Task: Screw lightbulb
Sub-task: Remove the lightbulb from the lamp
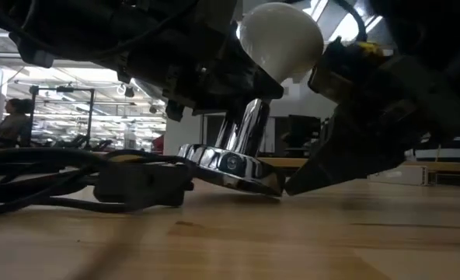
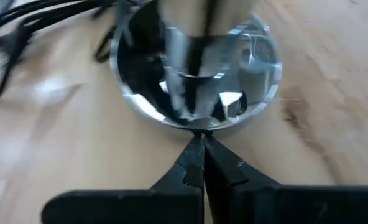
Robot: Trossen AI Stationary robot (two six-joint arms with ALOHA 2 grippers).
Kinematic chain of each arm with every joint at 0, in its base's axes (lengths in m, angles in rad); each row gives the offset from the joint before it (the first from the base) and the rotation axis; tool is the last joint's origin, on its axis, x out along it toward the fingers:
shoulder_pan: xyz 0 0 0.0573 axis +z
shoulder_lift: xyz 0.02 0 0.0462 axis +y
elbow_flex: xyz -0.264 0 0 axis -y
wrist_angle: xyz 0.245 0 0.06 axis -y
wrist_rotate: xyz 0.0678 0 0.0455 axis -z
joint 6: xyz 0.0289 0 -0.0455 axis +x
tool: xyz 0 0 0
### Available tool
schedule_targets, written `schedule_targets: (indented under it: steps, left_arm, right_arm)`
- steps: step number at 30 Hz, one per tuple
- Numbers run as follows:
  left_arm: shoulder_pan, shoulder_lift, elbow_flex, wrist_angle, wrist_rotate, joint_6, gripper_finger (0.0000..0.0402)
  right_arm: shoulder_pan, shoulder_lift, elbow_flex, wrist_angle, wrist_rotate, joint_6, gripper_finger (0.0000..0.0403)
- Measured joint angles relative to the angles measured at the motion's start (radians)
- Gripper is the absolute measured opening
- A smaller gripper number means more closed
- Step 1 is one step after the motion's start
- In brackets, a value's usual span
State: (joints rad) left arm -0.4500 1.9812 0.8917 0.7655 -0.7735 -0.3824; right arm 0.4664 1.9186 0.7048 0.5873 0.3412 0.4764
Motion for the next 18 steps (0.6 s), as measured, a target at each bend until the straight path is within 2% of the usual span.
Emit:
schedule_targets:
  steps: [7, 14, 18]
  left_arm:
    - [0.011, 0.000, 0.000, -0.015, -0.005, -0.001, 0.0139]
    - [0.011, 0.001, -0.001, -0.014, -0.004, 0.000, 0.0139]
    - [0.011, 0.002, -0.002, -0.005, 0.031, 0.021, 0.0139]
  right_arm:
    - [0.050, 0.000, 0.035, -0.005, 0.061, -0.013, 0.0002]
    - [0.067, -0.014, 0.035, -0.009, 0.077, -0.064, 0.0002]
    - [0.071, -0.046, 0.035, -0.076, 0.109, -0.093, 0.0002]
